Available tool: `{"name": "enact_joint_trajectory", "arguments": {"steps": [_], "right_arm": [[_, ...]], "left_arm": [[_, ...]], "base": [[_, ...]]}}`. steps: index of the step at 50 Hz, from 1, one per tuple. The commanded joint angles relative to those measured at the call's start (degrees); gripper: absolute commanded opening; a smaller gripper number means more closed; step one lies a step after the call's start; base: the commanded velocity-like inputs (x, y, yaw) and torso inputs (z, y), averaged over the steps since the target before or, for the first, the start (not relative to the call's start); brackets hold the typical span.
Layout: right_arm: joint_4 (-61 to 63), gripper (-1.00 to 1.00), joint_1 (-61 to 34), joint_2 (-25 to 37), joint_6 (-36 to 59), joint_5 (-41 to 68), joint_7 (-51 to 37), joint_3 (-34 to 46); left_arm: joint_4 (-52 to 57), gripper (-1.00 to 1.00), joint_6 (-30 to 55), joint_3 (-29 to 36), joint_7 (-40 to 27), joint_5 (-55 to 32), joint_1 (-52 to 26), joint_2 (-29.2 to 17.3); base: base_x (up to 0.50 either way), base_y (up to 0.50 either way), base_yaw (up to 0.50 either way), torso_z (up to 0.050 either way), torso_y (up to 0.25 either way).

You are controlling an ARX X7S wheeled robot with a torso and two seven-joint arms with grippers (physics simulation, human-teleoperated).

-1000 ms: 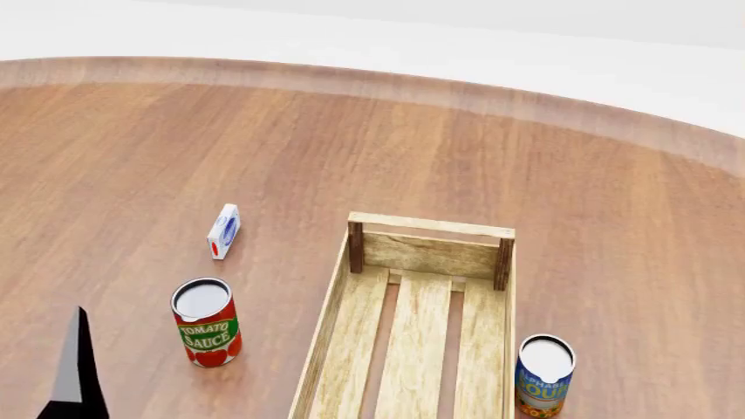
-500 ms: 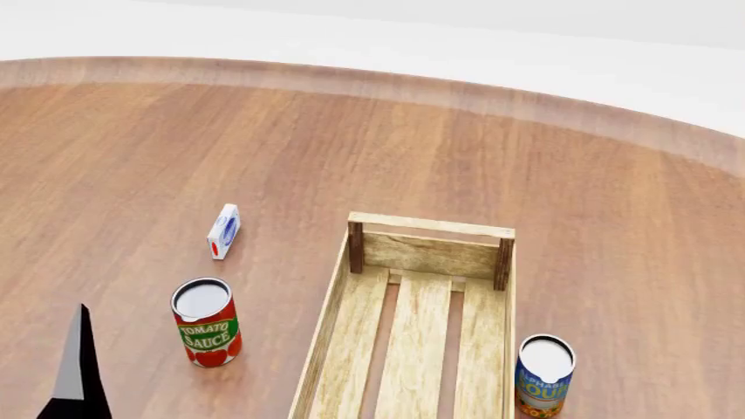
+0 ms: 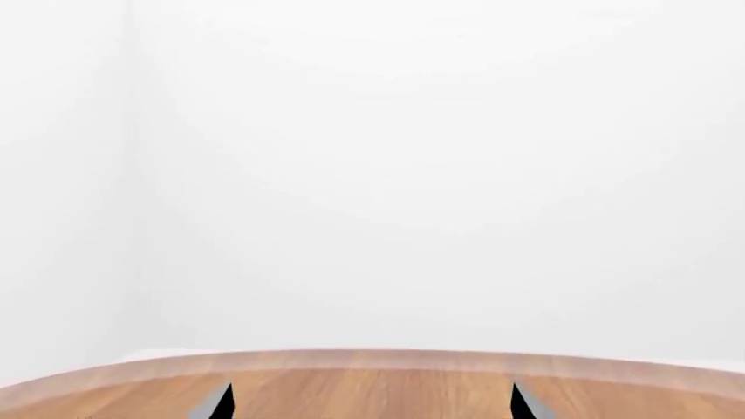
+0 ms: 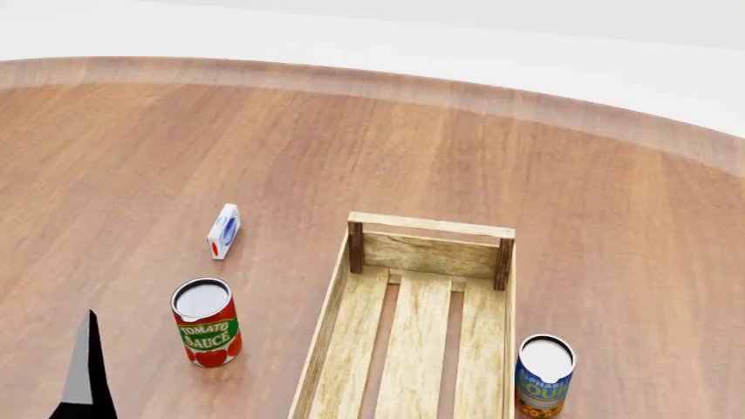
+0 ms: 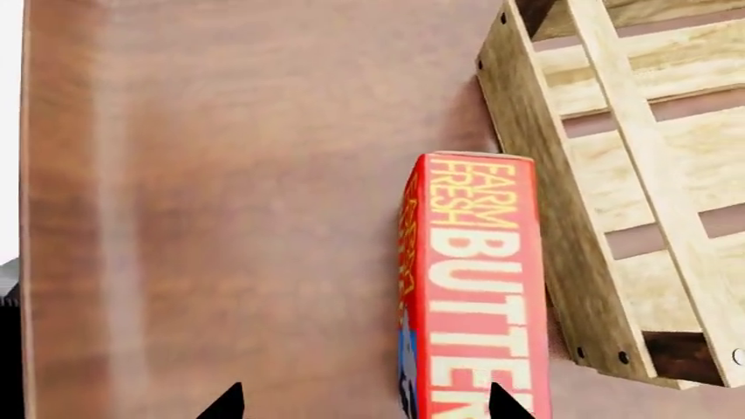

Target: Pick up the butter and put it in the tray.

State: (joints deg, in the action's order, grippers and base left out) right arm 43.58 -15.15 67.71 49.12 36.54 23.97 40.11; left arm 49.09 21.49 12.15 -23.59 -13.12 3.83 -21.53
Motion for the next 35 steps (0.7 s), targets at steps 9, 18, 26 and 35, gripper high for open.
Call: {"name": "enact_joint_trajectory", "arguments": {"steps": [9,18,26,35], "right_arm": [[-3.36,1.0,-3.45,0.26,0.39,0.85,3.75,-1.22],[-6.7,1.0,-4.02,-0.55,-0.01,-0.83,4.35,-0.69],[-9.44,1.0,-4.83,-2.38,-1.27,-3.19,5.53,0.53],[-11.34,1.0,-6.58,-4.42,-1.01,-5.56,6.34,1.88]], "left_arm": [[-2.16,1.0,-2.19,0.76,-0.3,1.04,0.59,-0.27],[-2.43,1.0,-2.46,0.73,-0.54,1.03,0.62,-0.42],[-2.83,1.0,-2.8,0.43,-0.71,0.78,0.66,-0.58],[-2.5,1.0,-2.39,-0.02,-1.0,0.23,0.49,-0.82]], "base": [[0.0,0.0,0.0,0.0,0.0],[0.0,0.0,0.0,0.0,0.0],[0.0,0.0,0.0,0.0,0.0],[0.0,0.0,0.0,0.0,0.0]]}}
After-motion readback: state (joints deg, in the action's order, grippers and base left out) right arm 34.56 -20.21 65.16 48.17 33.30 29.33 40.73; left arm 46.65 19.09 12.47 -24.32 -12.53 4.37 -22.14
